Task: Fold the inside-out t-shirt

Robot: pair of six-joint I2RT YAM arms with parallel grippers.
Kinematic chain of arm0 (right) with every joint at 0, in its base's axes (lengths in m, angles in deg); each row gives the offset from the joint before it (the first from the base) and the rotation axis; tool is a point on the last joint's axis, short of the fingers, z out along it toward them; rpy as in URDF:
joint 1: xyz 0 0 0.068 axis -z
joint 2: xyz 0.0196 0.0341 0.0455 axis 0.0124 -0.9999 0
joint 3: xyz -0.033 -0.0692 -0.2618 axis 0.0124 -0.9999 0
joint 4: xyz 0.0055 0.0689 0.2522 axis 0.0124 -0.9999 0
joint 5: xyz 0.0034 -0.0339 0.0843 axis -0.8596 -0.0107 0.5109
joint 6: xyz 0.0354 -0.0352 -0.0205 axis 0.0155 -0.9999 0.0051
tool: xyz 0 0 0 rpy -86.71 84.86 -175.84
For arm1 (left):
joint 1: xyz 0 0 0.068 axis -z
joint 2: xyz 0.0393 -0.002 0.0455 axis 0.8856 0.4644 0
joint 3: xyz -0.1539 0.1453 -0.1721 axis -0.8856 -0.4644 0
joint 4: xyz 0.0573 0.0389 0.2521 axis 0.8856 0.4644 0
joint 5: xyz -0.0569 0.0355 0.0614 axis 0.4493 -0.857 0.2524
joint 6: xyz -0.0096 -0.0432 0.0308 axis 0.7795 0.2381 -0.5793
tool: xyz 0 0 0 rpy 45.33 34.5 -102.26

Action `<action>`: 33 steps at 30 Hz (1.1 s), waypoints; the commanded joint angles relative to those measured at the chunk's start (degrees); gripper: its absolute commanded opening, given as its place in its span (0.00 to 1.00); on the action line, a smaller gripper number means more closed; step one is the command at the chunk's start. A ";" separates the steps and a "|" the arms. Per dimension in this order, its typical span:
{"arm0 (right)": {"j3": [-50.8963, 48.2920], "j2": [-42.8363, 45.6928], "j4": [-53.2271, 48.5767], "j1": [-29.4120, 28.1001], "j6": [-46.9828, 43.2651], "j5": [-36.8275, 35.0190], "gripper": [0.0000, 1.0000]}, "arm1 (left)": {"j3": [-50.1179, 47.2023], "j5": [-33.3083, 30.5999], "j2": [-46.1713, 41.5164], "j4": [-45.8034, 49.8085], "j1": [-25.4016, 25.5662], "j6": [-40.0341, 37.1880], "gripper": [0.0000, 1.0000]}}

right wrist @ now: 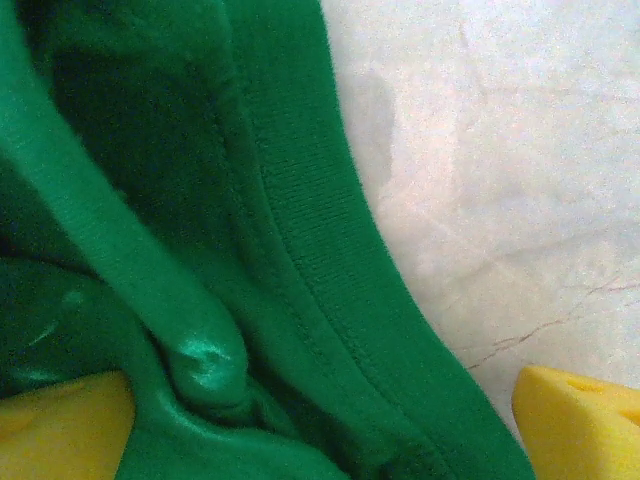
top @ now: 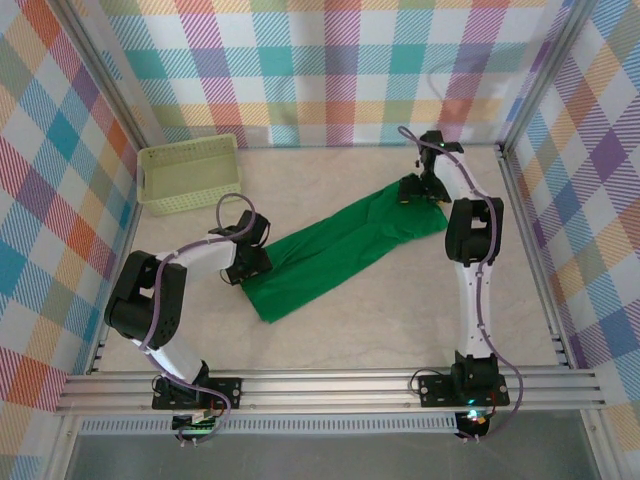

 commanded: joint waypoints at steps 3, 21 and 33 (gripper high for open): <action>2.40 -3.98 -7.43 -1.14 0.01 -0.21 0.88 | -1.04 0.33 1.43 -0.53 -1.19 -1.02 0.65; -27.47 16.75 7.13 -0.66 7.50 -0.20 0.15 | 1.48 0.26 3.43 -0.08 -1.66 -2.61 0.66; -37.46 31.61 13.70 4.67 12.48 -6.36 0.00 | 9.72 1.76 0.06 4.24 1.95 -5.64 0.68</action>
